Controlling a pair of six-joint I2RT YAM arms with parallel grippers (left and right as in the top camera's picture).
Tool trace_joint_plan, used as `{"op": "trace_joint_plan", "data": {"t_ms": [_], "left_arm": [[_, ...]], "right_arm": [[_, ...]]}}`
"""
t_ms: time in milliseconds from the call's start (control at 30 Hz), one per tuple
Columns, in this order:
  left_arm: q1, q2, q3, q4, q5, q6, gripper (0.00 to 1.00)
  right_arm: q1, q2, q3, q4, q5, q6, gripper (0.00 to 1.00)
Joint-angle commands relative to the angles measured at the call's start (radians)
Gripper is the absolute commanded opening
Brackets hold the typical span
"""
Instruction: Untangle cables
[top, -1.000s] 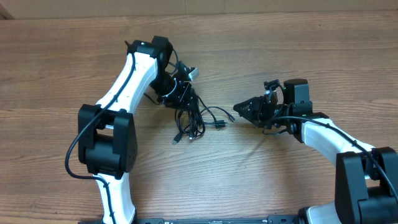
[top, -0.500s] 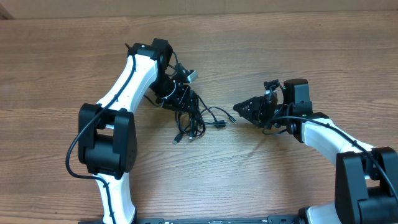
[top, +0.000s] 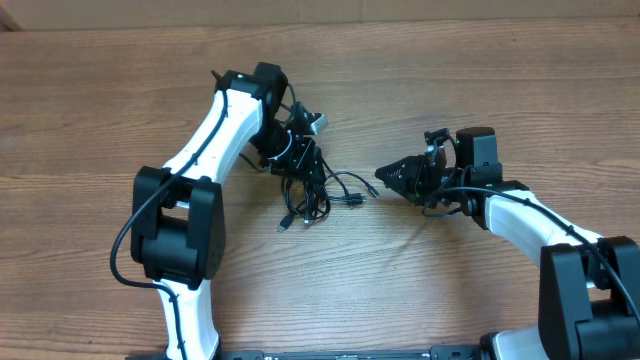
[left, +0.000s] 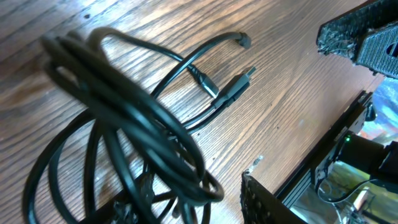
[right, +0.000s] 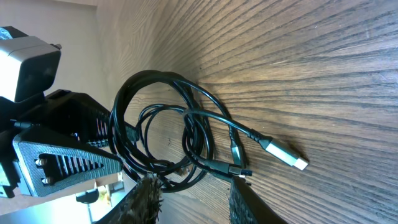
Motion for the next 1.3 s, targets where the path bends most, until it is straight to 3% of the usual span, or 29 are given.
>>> {"op": "trace_joint_plan", "data": {"t_ms": [0, 100, 300, 367, 567, 767, 1267], "left_arm": [[-0.016, 0.002, -0.011, 0.006, -0.033, 0.006, 0.37], [-0.025, 0.002, -0.011, 0.002, -0.089, 0.006, 0.04], [-0.027, 0.002, -0.011, 0.004, -0.102, 0.066, 0.04], [-0.027, 0.002, -0.011, 0.006, -0.068, 0.119, 0.04], [-0.026, 0.002, -0.011, -0.005, 0.145, 0.288, 0.04], [-0.027, 0.002, -0.011, -0.056, 0.202, 0.419, 0.04], [-0.027, 0.002, -0.011, -0.078, 0.254, 0.441, 0.04]], "right_arm": [[0.000, -0.004, -0.001, 0.000, 0.002, -0.008, 0.35], [0.000, -0.004, -0.001, -0.007, 0.002, -0.008, 0.35], [0.002, -0.004, -0.001, -0.014, 0.002, -0.009, 0.34], [0.011, -0.004, 0.000, -0.014, 0.001, -0.009, 0.35], [0.063, -0.004, 0.000, -0.005, -0.002, -0.020, 0.50], [0.118, -0.004, 0.000, 0.080, -0.024, 0.037, 0.50], [0.192, -0.004, -0.001, 0.227, -0.058, 0.083, 0.45]]}}
